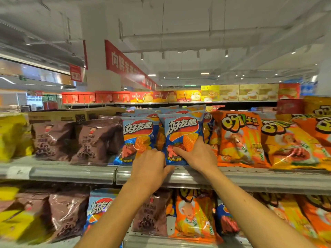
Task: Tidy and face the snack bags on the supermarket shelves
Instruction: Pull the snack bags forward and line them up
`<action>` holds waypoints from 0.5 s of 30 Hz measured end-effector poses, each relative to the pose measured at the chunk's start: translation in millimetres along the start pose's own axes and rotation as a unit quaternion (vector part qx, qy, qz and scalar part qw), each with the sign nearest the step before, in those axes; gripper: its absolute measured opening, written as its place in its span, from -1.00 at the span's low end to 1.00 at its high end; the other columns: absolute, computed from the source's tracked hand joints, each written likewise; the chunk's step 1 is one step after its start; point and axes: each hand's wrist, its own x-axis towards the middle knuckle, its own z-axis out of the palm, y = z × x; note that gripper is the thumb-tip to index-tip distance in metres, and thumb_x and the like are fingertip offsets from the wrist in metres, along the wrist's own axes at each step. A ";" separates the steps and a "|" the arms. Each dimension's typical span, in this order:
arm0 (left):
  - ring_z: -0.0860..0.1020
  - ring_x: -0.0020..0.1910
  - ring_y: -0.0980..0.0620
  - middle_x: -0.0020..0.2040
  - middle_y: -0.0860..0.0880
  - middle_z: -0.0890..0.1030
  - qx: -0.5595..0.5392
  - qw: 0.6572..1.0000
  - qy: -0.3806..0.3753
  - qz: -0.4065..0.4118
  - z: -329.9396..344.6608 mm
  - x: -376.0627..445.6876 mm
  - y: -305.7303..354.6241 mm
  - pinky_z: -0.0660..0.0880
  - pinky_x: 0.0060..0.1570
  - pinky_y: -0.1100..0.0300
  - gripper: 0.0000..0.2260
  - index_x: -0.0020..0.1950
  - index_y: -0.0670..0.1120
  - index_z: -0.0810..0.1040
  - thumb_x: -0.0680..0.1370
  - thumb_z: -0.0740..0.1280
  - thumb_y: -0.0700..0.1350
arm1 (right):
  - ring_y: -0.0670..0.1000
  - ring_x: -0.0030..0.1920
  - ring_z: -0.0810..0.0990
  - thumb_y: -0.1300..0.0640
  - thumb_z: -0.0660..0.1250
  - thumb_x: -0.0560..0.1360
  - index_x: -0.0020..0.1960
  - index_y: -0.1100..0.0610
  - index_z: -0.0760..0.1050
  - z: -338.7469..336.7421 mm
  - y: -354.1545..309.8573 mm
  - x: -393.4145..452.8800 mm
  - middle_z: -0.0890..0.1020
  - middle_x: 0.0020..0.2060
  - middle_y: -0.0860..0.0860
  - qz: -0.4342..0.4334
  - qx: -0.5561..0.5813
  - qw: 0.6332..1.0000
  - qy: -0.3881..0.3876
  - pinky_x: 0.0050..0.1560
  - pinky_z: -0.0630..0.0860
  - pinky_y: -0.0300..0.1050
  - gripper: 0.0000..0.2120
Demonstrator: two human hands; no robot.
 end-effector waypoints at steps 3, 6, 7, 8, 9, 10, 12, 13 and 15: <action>0.53 0.02 -0.05 0.00 -0.02 0.53 0.010 1.000 0.011 0.006 4.5 -0.3 1.9 0.37 -0.23 0.11 -0.62 0.01 -0.03 0.57 0.56 0.28 0.28 | 0.18 0.24 0.57 -0.60 0.31 0.26 0.42 0.14 0.28 -7.1 1.3 -3.0 0.58 0.25 0.10 0.000 -0.002 1.000 -0.030 0.09 0.55 0.05 0.04; 0.53 0.01 -0.06 -0.05 -0.02 0.52 -0.007 1.000 0.020 -0.006 7.1 -0.7 5.6 0.38 -0.24 0.10 -0.62 -0.02 -0.03 0.55 0.59 0.23 0.27 | 0.15 0.27 0.57 -0.60 0.26 0.31 0.45 0.11 0.29 -20.9 8.2 -8.8 0.59 0.24 0.02 -0.010 0.020 0.999 -0.044 0.18 0.54 0.07 0.00; 0.54 0.00 -0.08 -0.07 -0.02 0.53 -0.025 0.999 0.026 -0.016 6.7 -0.2 8.2 0.39 -0.24 0.08 -0.63 -0.05 -0.03 0.56 0.60 0.22 0.26 | 0.13 0.25 0.59 -0.57 0.26 0.35 0.43 0.07 0.32 -26.3 13.1 -11.6 0.61 0.16 -0.06 -0.024 0.036 0.998 -0.033 0.17 0.54 0.05 -0.08; 0.55 -0.02 -0.08 -0.08 -0.02 0.55 -0.049 0.998 0.039 -0.024 5.6 0.6 12.3 0.42 -0.23 0.07 -0.65 -0.07 -0.03 0.56 0.61 0.21 0.23 | 0.08 0.19 0.61 -0.53 0.27 0.39 0.38 0.02 0.36 -32.0 19.0 -14.2 0.61 0.04 -0.15 -0.043 0.055 0.997 -0.018 0.13 0.55 0.03 -0.20; 0.55 -0.04 -0.08 -0.09 -0.03 0.57 -0.075 0.995 0.058 -0.026 4.9 1.7 18.3 0.45 -0.22 0.06 -0.66 -0.09 -0.03 0.57 0.62 0.21 0.20 | 0.03 0.13 0.62 -0.48 0.28 0.44 0.37 -0.01 0.40 -38.9 25.5 -16.9 0.58 -0.05 -0.21 -0.058 0.077 0.995 -0.002 0.10 0.56 0.02 -0.29; 0.56 -0.07 -0.06 -0.10 -0.02 0.58 -0.104 0.991 0.081 -0.024 4.6 3.2 26.6 0.48 -0.20 0.04 -0.68 -0.10 -0.03 0.58 0.62 0.21 0.17 | -0.03 0.08 0.62 -0.41 0.30 0.48 0.39 -0.01 0.42 -46.2 33.0 -18.8 0.58 -0.07 -0.21 -0.066 0.103 0.992 0.011 0.09 0.58 0.00 -0.35; 0.56 -0.12 0.00 -0.13 0.03 0.60 -0.173 0.978 0.117 -0.020 3.8 7.2 49.6 0.51 -0.19 0.03 -0.72 -0.10 -0.01 0.60 0.62 0.24 0.13 | -0.18 0.00 0.61 -0.29 0.33 0.54 0.42 0.03 0.45 -63.0 49.5 -22.3 0.62 0.00 -0.17 -0.073 0.158 0.984 0.031 0.06 0.61 -0.15 -0.43; 0.56 -0.14 0.04 -0.15 0.07 0.60 -0.213 0.969 0.122 -0.020 3.8 9.3 63.6 0.51 -0.20 0.06 -0.75 -0.11 0.00 0.60 0.61 0.26 0.12 | -0.22 -0.03 0.62 -0.24 0.34 0.56 0.39 0.03 0.48 -72.7 59.3 -24.3 0.63 -0.01 -0.18 -0.077 0.178 0.980 0.046 0.00 0.62 -0.24 -0.48; 0.56 -0.17 0.11 -0.20 0.12 0.60 -0.292 0.950 0.111 -0.018 6.0 13.7 95.4 0.50 -0.20 0.11 -0.79 -0.10 0.01 0.61 0.60 0.30 0.10 | -0.24 -0.11 0.66 -0.17 0.35 0.58 0.31 0.03 0.57 -95.1 82.1 -27.6 0.67 -0.10 -0.20 -0.077 0.202 0.973 0.080 -0.16 0.59 -0.37 -0.60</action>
